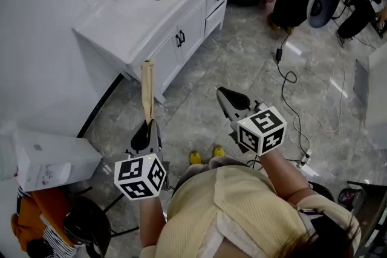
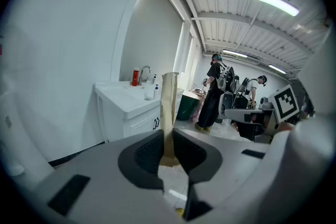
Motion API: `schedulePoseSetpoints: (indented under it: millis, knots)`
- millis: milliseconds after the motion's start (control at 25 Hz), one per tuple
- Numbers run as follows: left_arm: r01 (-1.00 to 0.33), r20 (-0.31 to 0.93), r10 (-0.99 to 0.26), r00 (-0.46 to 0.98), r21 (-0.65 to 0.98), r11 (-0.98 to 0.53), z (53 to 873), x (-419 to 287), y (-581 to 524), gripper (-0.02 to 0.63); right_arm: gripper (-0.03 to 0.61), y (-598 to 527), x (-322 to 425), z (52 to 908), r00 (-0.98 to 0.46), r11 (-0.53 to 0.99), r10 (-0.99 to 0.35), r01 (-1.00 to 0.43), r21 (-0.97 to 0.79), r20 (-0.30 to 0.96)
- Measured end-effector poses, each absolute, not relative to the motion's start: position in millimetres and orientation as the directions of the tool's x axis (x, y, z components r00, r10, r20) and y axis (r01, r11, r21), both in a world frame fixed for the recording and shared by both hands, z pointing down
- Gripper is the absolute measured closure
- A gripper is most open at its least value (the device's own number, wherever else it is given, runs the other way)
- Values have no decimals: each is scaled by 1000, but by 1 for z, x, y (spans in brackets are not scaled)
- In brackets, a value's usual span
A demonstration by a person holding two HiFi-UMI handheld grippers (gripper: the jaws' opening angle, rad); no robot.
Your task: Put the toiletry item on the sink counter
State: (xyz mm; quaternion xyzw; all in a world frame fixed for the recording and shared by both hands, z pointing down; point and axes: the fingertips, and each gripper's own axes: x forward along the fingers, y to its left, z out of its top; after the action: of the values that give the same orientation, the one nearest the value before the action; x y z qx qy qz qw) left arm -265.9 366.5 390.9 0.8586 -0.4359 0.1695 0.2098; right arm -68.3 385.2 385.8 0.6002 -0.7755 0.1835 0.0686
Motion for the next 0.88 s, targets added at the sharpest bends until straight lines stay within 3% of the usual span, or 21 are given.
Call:
schedulePoseSetpoints:
  millis: [880]
  knots:
    - [-744,499,-578,646,244,-622,413,-298,355,529,551,359,-123,392,-261,174,-908,-946,-272,327]
